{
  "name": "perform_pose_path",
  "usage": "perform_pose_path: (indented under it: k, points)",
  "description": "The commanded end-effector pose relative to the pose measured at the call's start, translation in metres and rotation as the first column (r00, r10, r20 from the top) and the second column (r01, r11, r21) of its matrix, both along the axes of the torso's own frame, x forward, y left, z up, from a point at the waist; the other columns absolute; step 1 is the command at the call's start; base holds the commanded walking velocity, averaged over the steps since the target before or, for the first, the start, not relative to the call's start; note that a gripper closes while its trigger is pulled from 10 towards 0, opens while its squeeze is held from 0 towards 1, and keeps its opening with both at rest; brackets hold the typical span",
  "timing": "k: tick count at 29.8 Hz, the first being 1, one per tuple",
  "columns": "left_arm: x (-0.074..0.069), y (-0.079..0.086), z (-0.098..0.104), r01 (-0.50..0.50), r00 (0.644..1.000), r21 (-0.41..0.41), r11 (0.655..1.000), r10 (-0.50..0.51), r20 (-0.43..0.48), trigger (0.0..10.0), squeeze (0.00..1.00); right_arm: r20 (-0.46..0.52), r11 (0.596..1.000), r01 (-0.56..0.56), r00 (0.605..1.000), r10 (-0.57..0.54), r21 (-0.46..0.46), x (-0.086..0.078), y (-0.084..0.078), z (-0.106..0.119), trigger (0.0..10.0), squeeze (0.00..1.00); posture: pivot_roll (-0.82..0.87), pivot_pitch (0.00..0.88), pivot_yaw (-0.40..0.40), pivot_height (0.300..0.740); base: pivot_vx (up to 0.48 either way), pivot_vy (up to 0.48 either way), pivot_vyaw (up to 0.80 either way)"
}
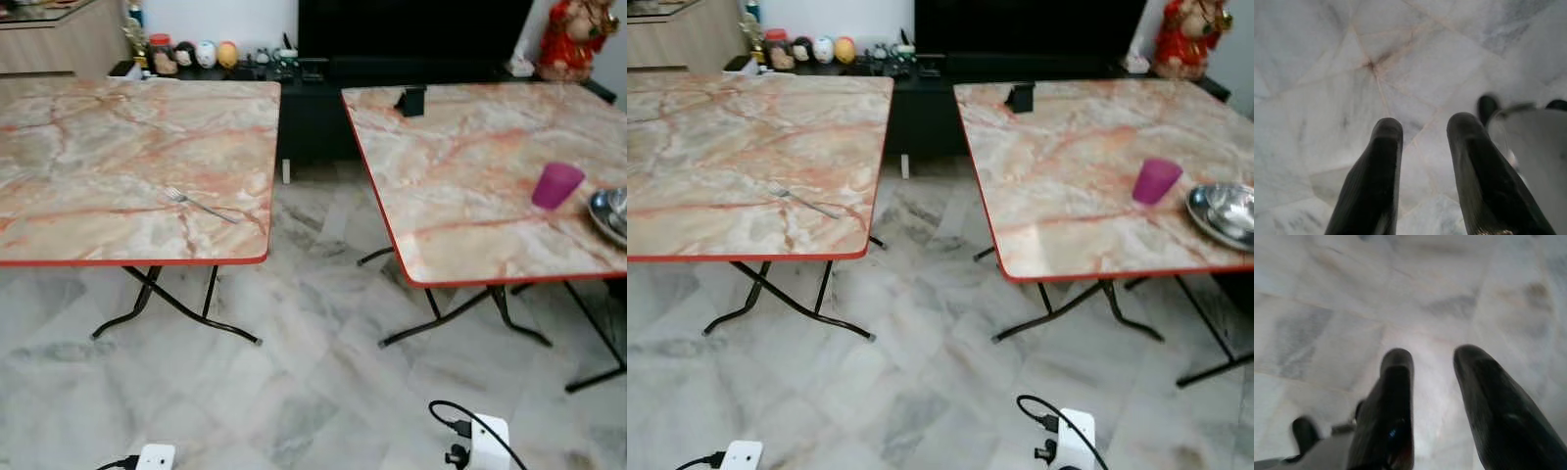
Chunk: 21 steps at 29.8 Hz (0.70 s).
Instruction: Setting the table
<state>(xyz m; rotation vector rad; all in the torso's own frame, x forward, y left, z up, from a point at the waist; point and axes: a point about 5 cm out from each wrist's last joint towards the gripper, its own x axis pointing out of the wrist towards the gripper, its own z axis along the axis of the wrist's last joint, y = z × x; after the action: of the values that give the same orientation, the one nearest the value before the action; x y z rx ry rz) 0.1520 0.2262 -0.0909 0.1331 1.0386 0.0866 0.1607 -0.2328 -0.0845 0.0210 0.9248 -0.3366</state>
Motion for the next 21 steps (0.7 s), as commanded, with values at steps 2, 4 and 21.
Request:
perform_pose_path:
  k: [2,4,21]
  points:
    - [-0.007,0.008,-0.001,-0.014,1.000,0.016,1.000,0.014,-0.018,10.0,0.00,0.016,1.000,0.013,1.000,-0.013,0.015,0.002,0.005,0.000,10.0,0.00,0.01,0.000,-0.010,0.740,0.000,0.322,0.00]
    - [-0.007,0.008,-0.001,-0.017,1.000,0.017,1.000,0.017,-0.020,10.0,0.00,0.016,1.000,0.020,1.000,-0.020,0.016,0.001,0.005,0.000,10.0,0.00,0.02,0.000,-0.014,0.740,0.000,0.326,0.00]
    - [-0.008,0.012,0.000,-0.080,0.997,0.017,0.997,0.081,-0.006,10.0,0.00,-0.009,1.000,0.030,0.999,-0.030,0.003,-0.008,-0.001,-0.003,10.0,0.00,0.09,0.000,-0.063,0.740,0.000,0.325,0.00]
